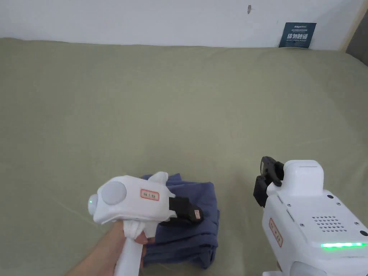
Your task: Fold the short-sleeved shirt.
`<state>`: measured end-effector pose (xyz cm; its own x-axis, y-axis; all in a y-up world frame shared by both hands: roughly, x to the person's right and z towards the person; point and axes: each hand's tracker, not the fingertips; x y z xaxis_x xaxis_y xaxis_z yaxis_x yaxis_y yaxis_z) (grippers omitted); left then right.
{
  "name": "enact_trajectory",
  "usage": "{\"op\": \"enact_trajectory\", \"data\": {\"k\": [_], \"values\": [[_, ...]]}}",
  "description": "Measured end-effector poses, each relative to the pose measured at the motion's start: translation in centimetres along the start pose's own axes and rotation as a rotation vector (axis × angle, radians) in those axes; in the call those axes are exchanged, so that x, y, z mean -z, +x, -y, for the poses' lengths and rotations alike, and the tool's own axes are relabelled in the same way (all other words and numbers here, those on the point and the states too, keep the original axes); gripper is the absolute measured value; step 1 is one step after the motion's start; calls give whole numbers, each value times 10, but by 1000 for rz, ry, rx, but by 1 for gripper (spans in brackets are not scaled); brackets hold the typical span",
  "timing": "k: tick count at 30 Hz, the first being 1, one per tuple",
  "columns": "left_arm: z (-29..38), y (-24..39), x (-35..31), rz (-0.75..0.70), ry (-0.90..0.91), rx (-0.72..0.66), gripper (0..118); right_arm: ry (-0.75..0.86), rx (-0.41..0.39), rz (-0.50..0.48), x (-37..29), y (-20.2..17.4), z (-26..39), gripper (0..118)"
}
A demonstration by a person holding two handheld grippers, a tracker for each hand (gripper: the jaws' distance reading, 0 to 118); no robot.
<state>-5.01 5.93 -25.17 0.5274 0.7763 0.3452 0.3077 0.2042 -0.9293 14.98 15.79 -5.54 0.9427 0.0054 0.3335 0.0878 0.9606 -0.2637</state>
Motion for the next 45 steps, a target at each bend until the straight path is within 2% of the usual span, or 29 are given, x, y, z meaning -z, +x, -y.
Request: {"op": "enact_trajectory", "data": {"k": [3,7,12,14,15,16,18,20,22,23,26,30,31,33,35,36,37,39,45], "values": [[8,-20,21,40,6,-31,1,-13,12,-3,0,2,5,0],[10,-27,14,61,31,-72,1,-7,18,2,-1,4,9,0],[6,-5,-25,56,55,-1,0,6,13,5,0,-1,5,0],[6,0,-55,60,99,35,0,0,28,-53,1,-8,2,0],[6,1,-69,50,119,56,0,-17,47,-119,2,-12,1,0],[6,0,-84,36,132,66,0,-47,85,-210,6,-15,0,0],[8,-4,-111,-1,168,77,1,-163,225,-396,19,-19,1,0],[9,-12,-133,-43,195,68,1,-358,393,-601,46,-21,11,0],[11,-18,-146,-108,214,57,1,-517,546,-755,77,-22,33,0],[11,-23,-150,-137,218,51,1,-612,595,-827,92,-23,46,0],[11,-43,-151,-151,193,15,1,-782,686,-876,125,-21,86,0],[10,-62,-143,-138,170,-11,1,-903,842,-867,148,-4,135,0],[9,-66,-141,-133,170,-22,2,-902,907,-930,151,1,144,0],[6,-73,-139,-88,158,-41,16,-864,959,-937,151,5,145,0],[2,-80,-138,-14,150,-58,38,-873,888,-955,152,3,143,0],[0,-83,-132,3,126,-57,82,-876,887,-962,153,4,144,0],[-2,-83,-127,15,100,-63,118,-879,901,-962,152,3,142,0],[-7,-97,-120,17,124,-61,112,-885,935,-967,153,5,144,0],[-7,-84,-76,125,62,-89,111,-885,950,-970,153,4,145,0]]}}
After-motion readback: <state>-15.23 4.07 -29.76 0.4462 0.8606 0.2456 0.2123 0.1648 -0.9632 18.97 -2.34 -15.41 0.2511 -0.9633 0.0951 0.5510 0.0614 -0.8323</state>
